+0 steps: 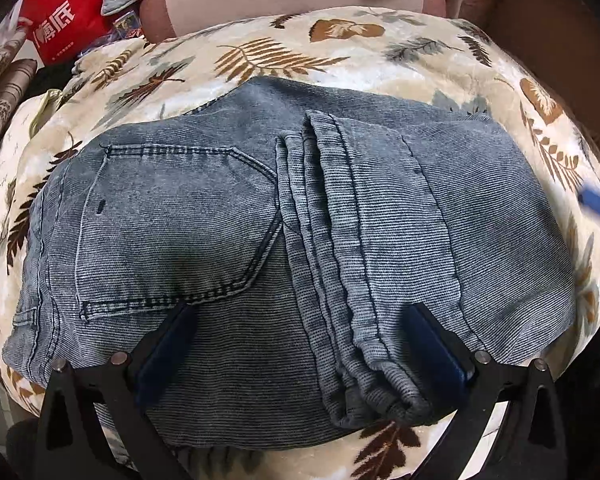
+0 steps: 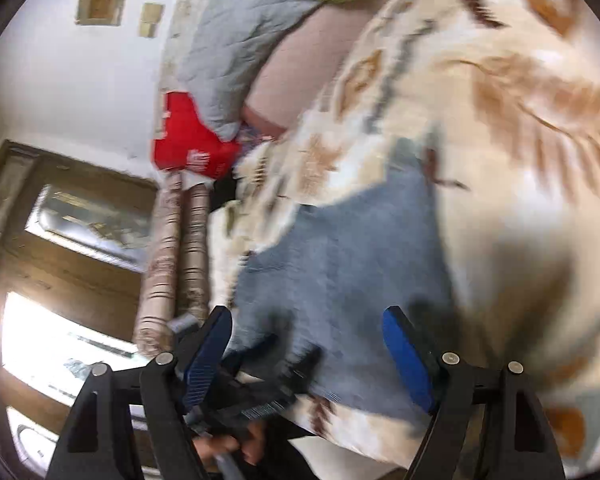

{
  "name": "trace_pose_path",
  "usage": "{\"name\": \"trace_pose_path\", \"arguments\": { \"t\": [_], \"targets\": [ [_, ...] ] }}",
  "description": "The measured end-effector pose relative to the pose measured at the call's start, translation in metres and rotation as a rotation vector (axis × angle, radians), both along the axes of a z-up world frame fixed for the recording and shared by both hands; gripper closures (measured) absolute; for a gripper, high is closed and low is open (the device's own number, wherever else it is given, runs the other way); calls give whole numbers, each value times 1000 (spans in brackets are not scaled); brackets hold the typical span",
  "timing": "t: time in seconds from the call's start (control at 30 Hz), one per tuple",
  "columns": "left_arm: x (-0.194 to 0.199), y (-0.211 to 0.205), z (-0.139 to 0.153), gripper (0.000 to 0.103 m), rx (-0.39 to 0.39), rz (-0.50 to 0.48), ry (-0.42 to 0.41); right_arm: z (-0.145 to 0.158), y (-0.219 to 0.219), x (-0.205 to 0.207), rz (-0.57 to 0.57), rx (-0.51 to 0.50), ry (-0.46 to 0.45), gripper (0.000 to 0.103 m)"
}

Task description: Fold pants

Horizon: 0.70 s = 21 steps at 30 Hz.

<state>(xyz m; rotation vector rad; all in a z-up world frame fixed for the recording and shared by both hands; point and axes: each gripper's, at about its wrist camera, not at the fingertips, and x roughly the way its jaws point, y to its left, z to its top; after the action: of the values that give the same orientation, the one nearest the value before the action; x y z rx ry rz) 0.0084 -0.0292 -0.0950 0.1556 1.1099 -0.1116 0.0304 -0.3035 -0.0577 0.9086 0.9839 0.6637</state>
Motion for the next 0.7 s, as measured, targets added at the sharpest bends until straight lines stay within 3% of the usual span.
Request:
{"name": "trace_pose_path", "arguments": {
  "t": [0.1,0.2,0.23,0.33,0.47,0.6,0.67,0.7],
  "targets": [
    [-2,0,1,0,0,-1,-2,-8,12,43,-2,31,11,22],
    [-5,-2,-2,0,7,-6,-10,-62,16,91,-36,-55,193,23],
    [-6,-1,-2,0,6,-7,-10,-71,11,97,-37,-5,208,23],
    [0,0,-3,0,-4,-10,-8,-46,2,85,-56,31,162,23],
    [-1,1,-3,0,-9,-9,-19,-17,3,39,-5,50,102,23],
    [-1,0,-3,0,-8,-6,-21,-33,7,-6,28,88,146,22],
    [0,0,-4,0,-3,-11,-22,-60,18,-17,51,-27,219,24],
    [-1,1,-3,0,-3,-17,-25,-64,17,-19,32,-11,216,25]
  ]
}}
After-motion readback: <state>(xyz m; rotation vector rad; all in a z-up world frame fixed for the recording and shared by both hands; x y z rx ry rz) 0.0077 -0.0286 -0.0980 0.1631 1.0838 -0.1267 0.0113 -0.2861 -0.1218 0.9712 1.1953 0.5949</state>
